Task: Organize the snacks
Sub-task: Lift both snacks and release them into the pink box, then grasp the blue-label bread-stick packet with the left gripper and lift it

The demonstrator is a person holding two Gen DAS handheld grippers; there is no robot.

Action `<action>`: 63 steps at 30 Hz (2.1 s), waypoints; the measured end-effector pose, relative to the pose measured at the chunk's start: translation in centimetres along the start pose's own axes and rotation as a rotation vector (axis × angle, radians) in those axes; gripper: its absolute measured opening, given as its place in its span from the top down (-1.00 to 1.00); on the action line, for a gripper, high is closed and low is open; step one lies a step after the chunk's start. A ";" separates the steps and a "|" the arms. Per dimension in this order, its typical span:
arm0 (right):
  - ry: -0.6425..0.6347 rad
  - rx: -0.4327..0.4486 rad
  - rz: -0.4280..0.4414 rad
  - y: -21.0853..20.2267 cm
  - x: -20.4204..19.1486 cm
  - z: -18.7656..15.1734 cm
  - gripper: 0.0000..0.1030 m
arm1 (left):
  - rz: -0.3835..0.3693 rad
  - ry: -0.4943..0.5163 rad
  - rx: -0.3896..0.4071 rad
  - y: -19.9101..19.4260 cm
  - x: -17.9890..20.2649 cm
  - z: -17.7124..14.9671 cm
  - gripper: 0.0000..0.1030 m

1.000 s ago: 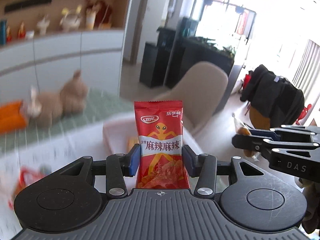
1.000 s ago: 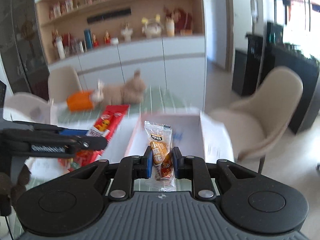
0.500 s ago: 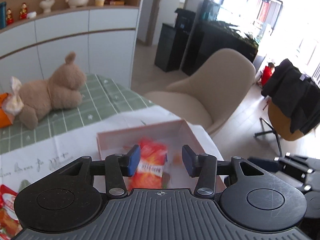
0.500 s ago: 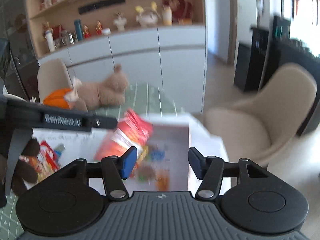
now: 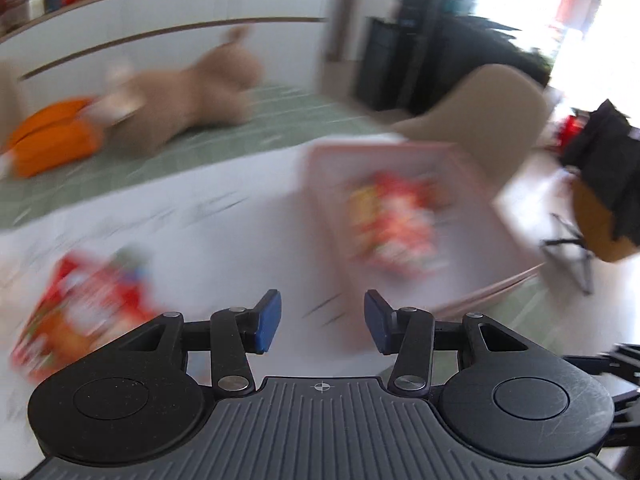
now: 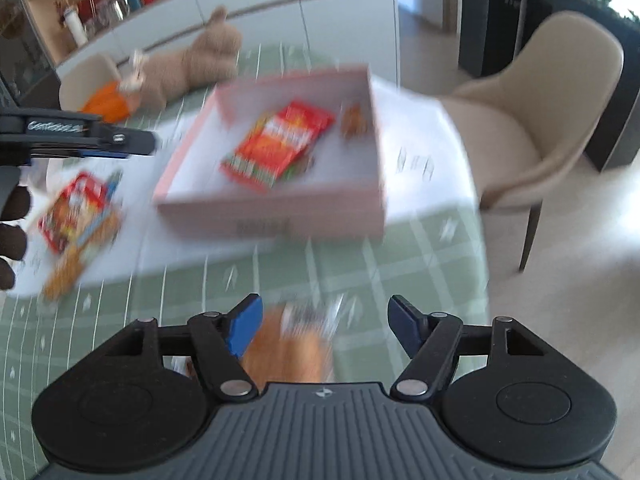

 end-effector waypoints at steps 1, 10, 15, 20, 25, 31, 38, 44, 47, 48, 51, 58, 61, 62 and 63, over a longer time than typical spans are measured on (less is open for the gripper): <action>0.008 -0.014 -0.002 0.3 -0.4 -1.0 -0.35 | 0.038 -0.030 -0.005 -0.2 -1.9 -1.2 0.01; 0.053 -0.058 0.025 1.5 -4.1 -5.5 -0.35 | 0.129 -0.228 -0.080 0.4 -11.8 -6.9 0.02; 0.005 -0.040 -0.015 0.6 -5.2 -5.2 -0.35 | 0.066 -0.112 -0.089 0.9 -8.4 -7.5 0.08; -0.018 -0.005 -0.040 -0.4 -5.3 -4.6 -0.35 | -0.020 -0.030 -0.119 0.3 -3.8 -9.9 0.26; -0.026 0.013 -0.044 -1.0 -5.2 -4.6 -0.35 | -0.102 0.023 -0.144 -1.6 0.2 -12.6 0.27; -0.017 0.030 -0.051 -0.8 -5.2 -4.4 -0.35 | -0.241 0.043 -0.200 -3.8 3.5 -14.8 0.24; -0.056 0.051 -0.015 -1.0 -7.3 -3.1 -0.39 | -0.085 -0.125 -0.039 -5.8 -3.1 -10.6 0.25; -0.112 0.060 0.116 0.8 -13.8 1.5 -0.58 | 0.112 -0.235 -0.060 -7.0 -9.4 -12.5 0.25; -0.055 0.030 0.216 3.6 -17.7 4.3 -0.59 | 0.096 -0.279 -0.091 -7.8 -10.7 -14.7 0.25; -0.031 0.017 0.242 5.0 -19.2 5.3 -0.59 | 0.091 -0.283 -0.098 -8.1 -11.1 -15.4 0.25; -0.030 0.007 0.240 8.8 -23.5 7.7 -0.59 | 0.081 -0.283 -0.105 -8.5 -11.9 -16.9 0.25; -0.043 -0.040 0.099 18.5 -28.0 11.6 -0.56 | 0.052 -0.315 -0.126 -9.0 -14.3 -19.5 0.25; 0.001 -0.108 0.102 19.2 -26.4 10.6 0.04 | 0.043 -0.332 -0.137 -8.6 -15.0 -20.0 0.25; 0.003 -0.117 0.102 18.6 -25.8 10.0 0.08 | 0.040 -0.346 -0.140 -8.3 -15.2 -20.0 0.25; -0.011 -0.122 0.099 17.8 -25.2 9.4 0.16 | 0.036 -0.354 -0.139 -8.1 -15.2 -19.8 0.25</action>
Point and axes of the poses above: each gripper's, at about its wrist camera, not at the fingertips, and y roughly the way its jaws point, x to its right, z to its top, the point moved 6 cm from there along y, roughly the way its jaws point, and after that the axes turned 10 degrees about z, right-handed, at the moved point
